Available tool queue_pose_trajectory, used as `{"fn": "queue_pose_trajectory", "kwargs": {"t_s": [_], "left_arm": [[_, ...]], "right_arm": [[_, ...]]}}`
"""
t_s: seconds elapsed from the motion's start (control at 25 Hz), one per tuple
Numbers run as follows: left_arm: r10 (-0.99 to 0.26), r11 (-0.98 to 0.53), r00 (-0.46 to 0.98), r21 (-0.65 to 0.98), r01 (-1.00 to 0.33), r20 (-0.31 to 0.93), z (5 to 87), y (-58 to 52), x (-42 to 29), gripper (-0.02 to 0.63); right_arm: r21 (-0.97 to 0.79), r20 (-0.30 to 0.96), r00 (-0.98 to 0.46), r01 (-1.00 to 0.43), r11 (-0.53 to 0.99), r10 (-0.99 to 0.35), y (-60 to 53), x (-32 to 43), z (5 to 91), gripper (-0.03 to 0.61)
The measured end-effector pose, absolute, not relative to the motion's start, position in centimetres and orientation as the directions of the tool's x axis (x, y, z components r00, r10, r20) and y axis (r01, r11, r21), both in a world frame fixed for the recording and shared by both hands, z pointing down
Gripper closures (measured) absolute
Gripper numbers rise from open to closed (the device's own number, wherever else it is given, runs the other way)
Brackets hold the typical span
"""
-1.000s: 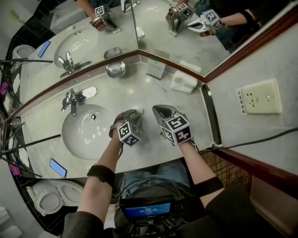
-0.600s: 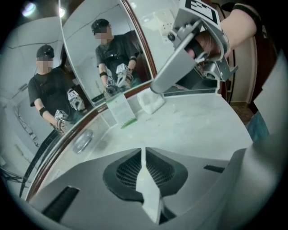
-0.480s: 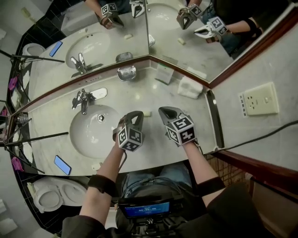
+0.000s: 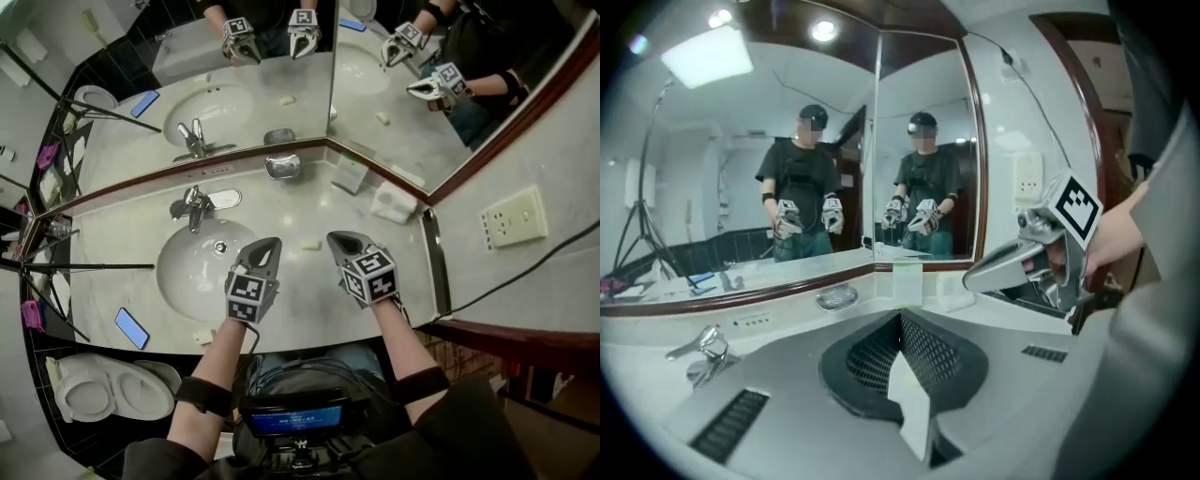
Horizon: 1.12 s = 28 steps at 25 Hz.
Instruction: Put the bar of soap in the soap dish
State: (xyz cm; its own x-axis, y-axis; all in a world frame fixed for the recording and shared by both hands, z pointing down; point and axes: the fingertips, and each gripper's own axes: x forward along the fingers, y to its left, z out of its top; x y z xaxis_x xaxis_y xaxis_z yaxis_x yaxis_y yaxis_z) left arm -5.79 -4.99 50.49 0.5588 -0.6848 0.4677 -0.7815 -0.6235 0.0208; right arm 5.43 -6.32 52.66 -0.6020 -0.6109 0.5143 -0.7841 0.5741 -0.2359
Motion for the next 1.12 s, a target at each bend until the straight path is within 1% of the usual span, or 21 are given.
{"fn": "queue_pose_trajectory", "kwargs": {"t_s": [0.36, 0.6, 0.84, 1.0, 1.12], "left_arm": [[-0.735, -0.565, 0.554, 0.098, -0.819, 0.392, 47.4, -3.8, -8.4, 0.612], [-0.729, -0.572, 0.566, 0.11, -0.813, 0.385, 47.0, -3.6, -7.9, 0.614], [-0.742, -0.563, 0.549, 0.086, -0.822, 0.384, 47.4, -3.8, -7.3, 0.612], [-0.741, -0.572, 0.547, 0.061, -0.818, 0.39, 47.5, -4.0, -7.0, 0.612], [-0.739, -0.571, 0.544, 0.06, -0.819, 0.398, 48.0, -4.1, -6.9, 0.612]], "right_arm": [[-0.238, 0.499, -0.626, -0.764, 0.6, -0.599, -5.0, 4.4, 52.0, 0.56], [-0.24, 0.511, -0.622, -0.766, 0.597, -0.593, -4.5, 4.6, 52.6, 0.559], [-0.223, 0.519, -0.622, -0.76, 0.61, -0.586, -4.5, 4.9, 53.0, 0.56], [-0.185, 0.541, -0.615, -0.753, 0.632, -0.574, -4.6, 4.9, 53.5, 0.559], [-0.104, 0.586, -0.587, -0.738, 0.667, -0.558, -5.0, 4.8, 54.5, 0.558]]}}
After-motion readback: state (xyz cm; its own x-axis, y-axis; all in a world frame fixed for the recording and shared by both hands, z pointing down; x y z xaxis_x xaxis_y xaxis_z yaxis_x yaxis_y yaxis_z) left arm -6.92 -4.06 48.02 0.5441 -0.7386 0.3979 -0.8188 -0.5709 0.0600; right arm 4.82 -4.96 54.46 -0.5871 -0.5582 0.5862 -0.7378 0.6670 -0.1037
